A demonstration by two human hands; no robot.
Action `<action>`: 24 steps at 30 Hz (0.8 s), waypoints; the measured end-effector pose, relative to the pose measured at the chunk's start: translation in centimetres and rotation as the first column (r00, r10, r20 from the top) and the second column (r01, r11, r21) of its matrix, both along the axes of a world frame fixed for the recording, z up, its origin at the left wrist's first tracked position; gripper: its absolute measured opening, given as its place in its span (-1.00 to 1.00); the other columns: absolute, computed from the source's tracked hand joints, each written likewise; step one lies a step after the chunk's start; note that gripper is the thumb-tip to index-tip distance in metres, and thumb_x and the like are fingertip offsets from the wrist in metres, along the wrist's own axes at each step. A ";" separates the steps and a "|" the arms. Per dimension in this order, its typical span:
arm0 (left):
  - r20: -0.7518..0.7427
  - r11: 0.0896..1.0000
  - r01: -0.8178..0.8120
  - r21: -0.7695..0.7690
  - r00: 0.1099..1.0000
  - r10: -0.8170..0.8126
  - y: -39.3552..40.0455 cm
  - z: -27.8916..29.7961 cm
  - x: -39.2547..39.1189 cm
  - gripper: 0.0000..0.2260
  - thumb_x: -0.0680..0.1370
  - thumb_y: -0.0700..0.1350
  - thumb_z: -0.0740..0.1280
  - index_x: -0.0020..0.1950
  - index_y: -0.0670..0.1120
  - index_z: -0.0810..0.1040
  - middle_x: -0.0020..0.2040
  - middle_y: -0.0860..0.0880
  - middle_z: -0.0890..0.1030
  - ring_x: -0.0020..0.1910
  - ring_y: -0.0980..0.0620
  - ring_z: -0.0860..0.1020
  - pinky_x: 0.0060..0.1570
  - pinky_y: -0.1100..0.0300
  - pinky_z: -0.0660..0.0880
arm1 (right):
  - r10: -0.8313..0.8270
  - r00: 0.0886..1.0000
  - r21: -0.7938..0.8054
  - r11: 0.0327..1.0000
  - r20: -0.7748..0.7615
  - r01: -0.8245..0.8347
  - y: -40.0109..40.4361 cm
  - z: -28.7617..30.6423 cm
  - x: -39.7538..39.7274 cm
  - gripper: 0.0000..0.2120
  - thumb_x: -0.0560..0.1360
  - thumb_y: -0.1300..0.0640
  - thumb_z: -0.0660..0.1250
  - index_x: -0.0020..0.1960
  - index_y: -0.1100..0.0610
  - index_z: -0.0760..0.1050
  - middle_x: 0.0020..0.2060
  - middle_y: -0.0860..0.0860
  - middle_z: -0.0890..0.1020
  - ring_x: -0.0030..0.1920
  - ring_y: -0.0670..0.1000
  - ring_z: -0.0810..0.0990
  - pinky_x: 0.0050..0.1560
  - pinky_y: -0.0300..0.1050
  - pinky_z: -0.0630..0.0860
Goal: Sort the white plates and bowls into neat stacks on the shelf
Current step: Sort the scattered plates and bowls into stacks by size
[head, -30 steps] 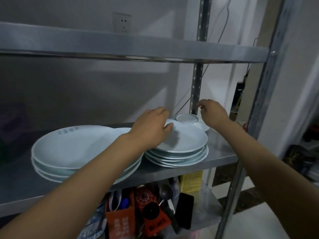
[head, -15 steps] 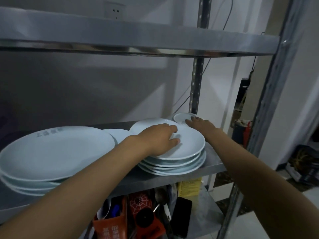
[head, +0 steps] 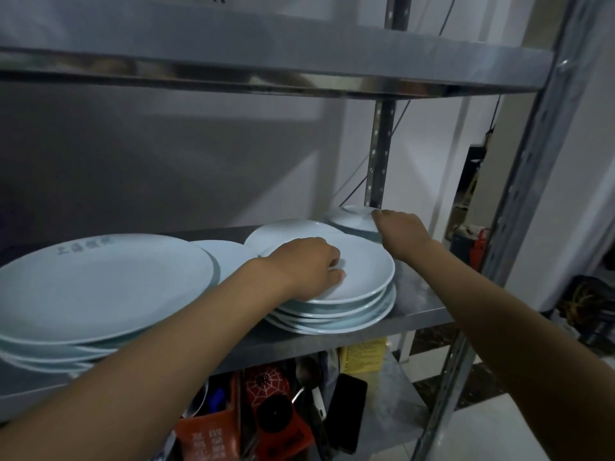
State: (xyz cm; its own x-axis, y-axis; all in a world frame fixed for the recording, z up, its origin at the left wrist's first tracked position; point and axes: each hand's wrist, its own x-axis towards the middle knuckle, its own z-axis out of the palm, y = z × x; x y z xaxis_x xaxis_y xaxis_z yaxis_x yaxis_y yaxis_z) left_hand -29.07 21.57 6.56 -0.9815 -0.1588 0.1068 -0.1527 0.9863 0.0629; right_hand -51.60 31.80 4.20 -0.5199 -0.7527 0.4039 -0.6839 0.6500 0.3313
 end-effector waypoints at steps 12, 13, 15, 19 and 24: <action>-0.064 0.982 -0.036 0.183 0.997 0.048 0.1 0.0 0.9 -0.67 0.57 0.17 0.19 0.28 0.10 0.46 0.24 0.07 0.52 0.23 -0.03 0.46 0.32 -0.19 0.25 | -0.013 0.997 -0.566 0.823 0.071 0.051 2.6 4.9 4.0 -0.78 0.43 0.38 0.19 0.07 0.30 0.42 -0.23 0.23 0.61 -0.28 0.23 0.57 -0.35 -0.07 0.36; -0.099 0.977 -0.037 0.211 0.993 0.059 0.1 0.1 1.1 -0.67 0.57 0.17 0.20 0.28 0.10 0.46 0.26 0.08 0.52 0.25 -0.02 0.45 0.35 -0.21 0.21 | 0.016 0.992 -0.645 0.761 0.128 0.071 3.0 5.4 4.5 -0.82 0.43 0.38 0.18 0.02 0.31 0.42 -0.25 0.24 0.60 -0.28 0.24 0.56 -0.35 -0.05 0.39; -0.157 0.973 -0.025 0.228 0.986 0.062 0.3 0.3 1.6 -0.68 0.57 0.14 0.22 0.29 0.10 0.45 0.28 0.09 0.51 0.27 -0.01 0.44 0.37 -0.21 0.18 | 0.075 0.971 -0.753 0.647 0.225 0.124 4.1 6.5 5.3 -0.86 0.43 0.36 0.15 -0.03 0.29 0.41 -0.26 0.23 0.57 -0.27 0.23 0.54 -0.33 -0.01 0.46; -0.320 0.992 0.089 0.086 0.946 -0.057 1.3 1.0 2.7 -0.72 0.59 0.01 0.22 0.30 0.07 0.46 0.28 0.07 0.53 0.26 0.01 0.46 0.34 -0.13 0.27 | 0.253 0.893 -0.883 0.393 0.371 0.256 6.9 8.9 6.3 -0.76 0.38 0.37 0.16 0.02 0.27 0.46 -0.14 0.16 0.58 -0.19 0.17 0.56 -0.50 -0.19 0.46; -0.520 0.981 0.194 0.005 0.839 -0.163 2.3 2.1 4.6 -0.70 0.59 -0.06 0.24 0.33 0.02 0.46 0.27 0.05 0.52 0.24 0.02 0.45 0.23 0.08 0.38 | 0.628 0.560 -0.775 0.112 0.540 0.622 8.6 10.3 8.4 -0.58 0.43 0.47 0.26 0.28 0.39 0.34 0.11 0.29 0.53 -0.30 0.23 0.62 -0.61 -0.18 0.50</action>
State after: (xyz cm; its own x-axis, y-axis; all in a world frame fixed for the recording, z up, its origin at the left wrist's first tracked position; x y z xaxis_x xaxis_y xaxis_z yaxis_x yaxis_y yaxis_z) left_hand -24.47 23.85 8.66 -0.7995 -0.0066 0.6007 0.0954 0.9859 0.1378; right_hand -43.20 40.36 14.47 -0.9803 -0.0999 0.1705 -0.1605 -0.1010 -0.9819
